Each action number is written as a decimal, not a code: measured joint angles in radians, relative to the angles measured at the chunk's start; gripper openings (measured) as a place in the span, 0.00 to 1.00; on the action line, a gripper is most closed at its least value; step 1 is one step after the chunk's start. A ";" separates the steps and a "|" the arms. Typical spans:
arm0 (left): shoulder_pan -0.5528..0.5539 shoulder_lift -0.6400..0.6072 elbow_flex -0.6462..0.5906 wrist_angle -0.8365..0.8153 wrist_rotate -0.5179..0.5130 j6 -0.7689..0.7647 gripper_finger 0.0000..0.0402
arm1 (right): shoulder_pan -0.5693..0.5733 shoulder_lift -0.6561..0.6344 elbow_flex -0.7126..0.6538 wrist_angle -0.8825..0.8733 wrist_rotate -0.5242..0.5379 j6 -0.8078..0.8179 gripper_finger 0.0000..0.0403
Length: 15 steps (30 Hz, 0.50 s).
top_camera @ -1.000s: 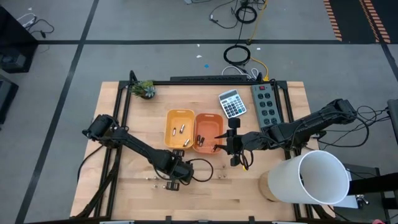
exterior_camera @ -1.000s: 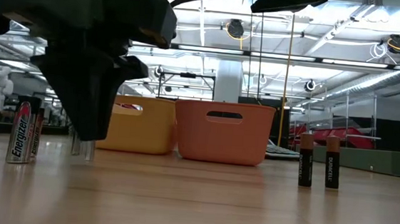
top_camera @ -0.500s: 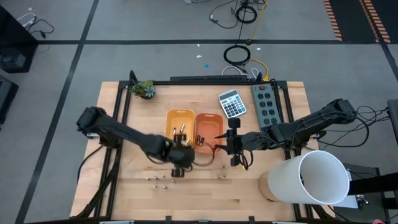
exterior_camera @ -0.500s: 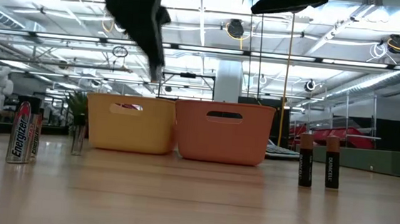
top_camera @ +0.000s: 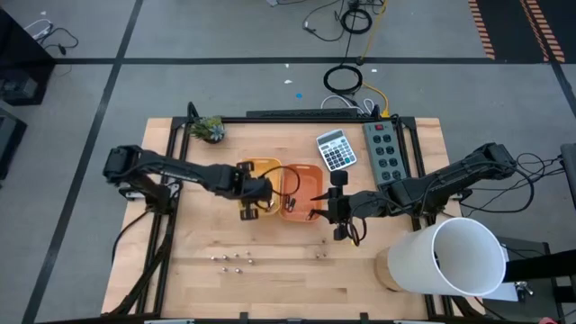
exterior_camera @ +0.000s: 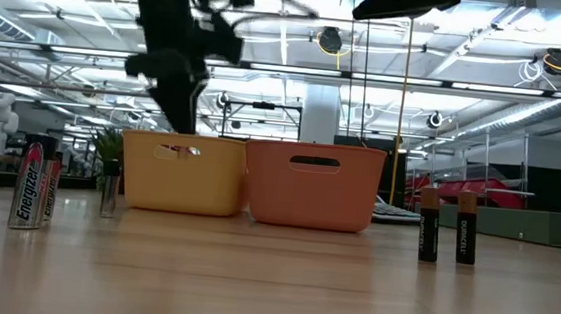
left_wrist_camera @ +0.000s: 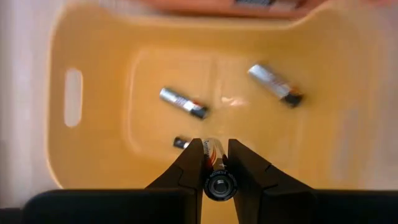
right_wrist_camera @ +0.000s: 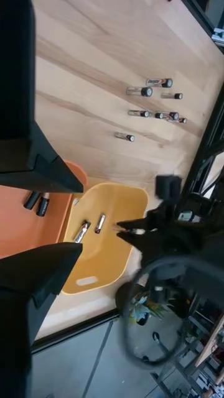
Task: Sort batteries
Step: Put the silver battery into the yellow bin
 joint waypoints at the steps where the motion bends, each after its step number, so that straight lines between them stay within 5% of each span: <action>1: 0.014 0.000 -0.016 0.015 0.008 0.007 0.14 | 0.000 0.000 0.000 -0.002 0.000 0.000 0.32; 7: 0.058 0.000 -0.034 0.065 0.066 0.015 0.14 | 0.000 0.000 0.000 -0.002 0.000 -0.006 0.32; 15: 0.055 0.000 -0.032 0.074 0.057 0.010 0.32 | 0.000 0.000 0.000 0.000 0.000 -0.005 0.32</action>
